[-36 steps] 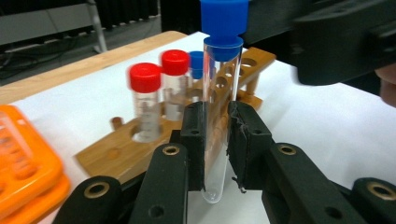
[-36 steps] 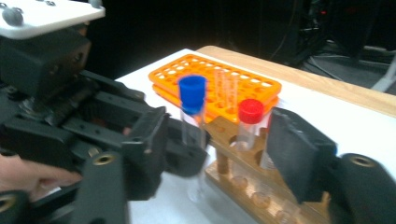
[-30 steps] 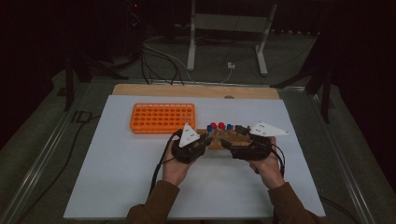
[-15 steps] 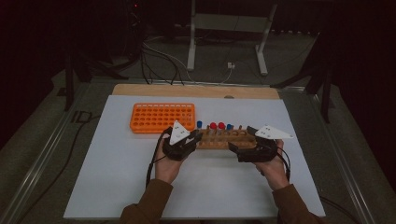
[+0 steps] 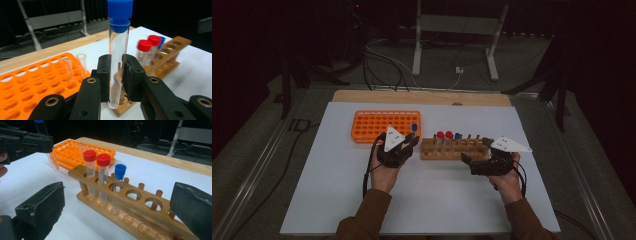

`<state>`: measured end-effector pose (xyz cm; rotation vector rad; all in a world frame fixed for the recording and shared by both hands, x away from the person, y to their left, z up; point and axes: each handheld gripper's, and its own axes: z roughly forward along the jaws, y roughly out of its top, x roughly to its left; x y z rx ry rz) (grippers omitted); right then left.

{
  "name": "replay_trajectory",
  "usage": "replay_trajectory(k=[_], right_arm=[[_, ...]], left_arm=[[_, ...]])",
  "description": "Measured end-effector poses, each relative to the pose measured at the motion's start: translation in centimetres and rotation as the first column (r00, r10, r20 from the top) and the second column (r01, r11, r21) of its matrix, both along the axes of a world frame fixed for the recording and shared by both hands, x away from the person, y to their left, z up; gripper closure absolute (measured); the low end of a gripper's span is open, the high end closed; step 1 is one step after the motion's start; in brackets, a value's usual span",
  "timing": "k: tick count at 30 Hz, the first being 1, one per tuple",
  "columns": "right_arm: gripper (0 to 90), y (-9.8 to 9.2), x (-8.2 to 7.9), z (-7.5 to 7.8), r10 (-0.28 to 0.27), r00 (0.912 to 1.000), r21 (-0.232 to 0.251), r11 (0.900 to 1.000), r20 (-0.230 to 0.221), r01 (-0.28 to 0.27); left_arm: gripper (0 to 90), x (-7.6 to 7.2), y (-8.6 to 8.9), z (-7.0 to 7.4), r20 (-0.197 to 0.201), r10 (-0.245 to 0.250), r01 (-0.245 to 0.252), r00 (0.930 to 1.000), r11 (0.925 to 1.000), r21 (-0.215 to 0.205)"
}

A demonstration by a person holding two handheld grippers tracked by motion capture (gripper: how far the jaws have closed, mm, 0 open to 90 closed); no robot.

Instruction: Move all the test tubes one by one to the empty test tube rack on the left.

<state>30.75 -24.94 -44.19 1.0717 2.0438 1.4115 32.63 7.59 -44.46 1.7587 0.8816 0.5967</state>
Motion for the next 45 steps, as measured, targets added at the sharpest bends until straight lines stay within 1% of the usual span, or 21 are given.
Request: replay_trajectory(k=[4,6,10,12,14,18,21,25,30,34,37,40,45], right_arm=[[0.1,-0.2,0.0,0.0,-0.004,1.0000,0.005,1.000,0.000,0.004],[0.1,-0.2,0.0,0.0,-0.007,1.0000,0.005,1.000,-0.001,0.007],[0.1,-0.4,0.1,0.0,-0.011,0.9999,0.012,1.000,-0.002,0.011],[0.1,-0.4,0.1,0.0,-0.012,0.9999,0.013,1.000,-0.002,0.012],[0.1,-0.4,0.1,0.0,-0.013,0.9999,0.014,1.000,-0.002,0.013],[0.1,-0.4,0.1,0.0,-0.014,0.9999,0.015,1.000,0.000,0.014],[0.1,-0.4,0.1,0.0,-0.014,0.9999,0.016,1.000,0.000,0.014],[0.1,-0.4,0.1,0.0,-0.013,0.9999,0.019,1.000,0.001,0.013],[0.1,-0.4,0.1,0.1,-0.014,0.9999,0.023,1.000,0.004,0.014],[0.1,-0.6,0.1,0.1,-0.017,0.9999,0.030,0.999,0.000,0.017],[0.1,-0.7,0.1,0.1,-0.018,0.9998,0.031,0.999,0.001,0.018],[0.1,-0.6,0.1,0.1,-0.016,0.9999,0.032,0.999,0.000,0.016],[0.1,-0.5,0.2,0.1,-0.014,0.9999,0.027,1.000,0.000,0.014]], left_arm=[[77.5,0.5,0.7,0.0,0.008,0.032,-0.032,0.9995,0.9995,0.009],[77.5,0.8,1.0,0.0,0.013,0.052,-0.052,0.9985,0.9984,0.020],[77.5,1.6,1.6,-0.3,0.015,0.097,-0.097,0.9952,0.9951,0.016],[77.5,2.1,1.6,-0.5,0.016,0.115,-0.115,0.9932,0.9932,0.016],[77.5,2.6,1.6,-0.7,0.017,0.130,-0.130,0.9914,0.9912,0.025],[77.5,3.5,1.5,-1.2,0.009,0.158,-0.159,0.9873,0.9872,0.020],[77.5,4.2,1.6,-1.7,-0.002,0.187,-0.187,0.9824,0.9822,0.020],[77.5,5.1,1.8,-2.1,-0.013,0.224,-0.224,0.9746,0.9747,0.004],[77.5,6.0,1.6,-2.6,-0.025,0.255,-0.255,0.9667,0.9669,-0.006],[77.5,6.6,1.3,-3.3,-0.041,0.272,-0.272,0.9615,0.9624,0.005],[77.5,6.9,1.0,-3.9,-0.050,0.277,-0.276,0.9596,0.9608,0.029],[77.5,7.1,0.8,-4.4,-0.064,0.273,-0.269,0.9598,0.9607,0.069],[77.9,7.2,0.7,-5.0,-0.089,0.267,-0.257,0.9594,0.9597,0.114]])
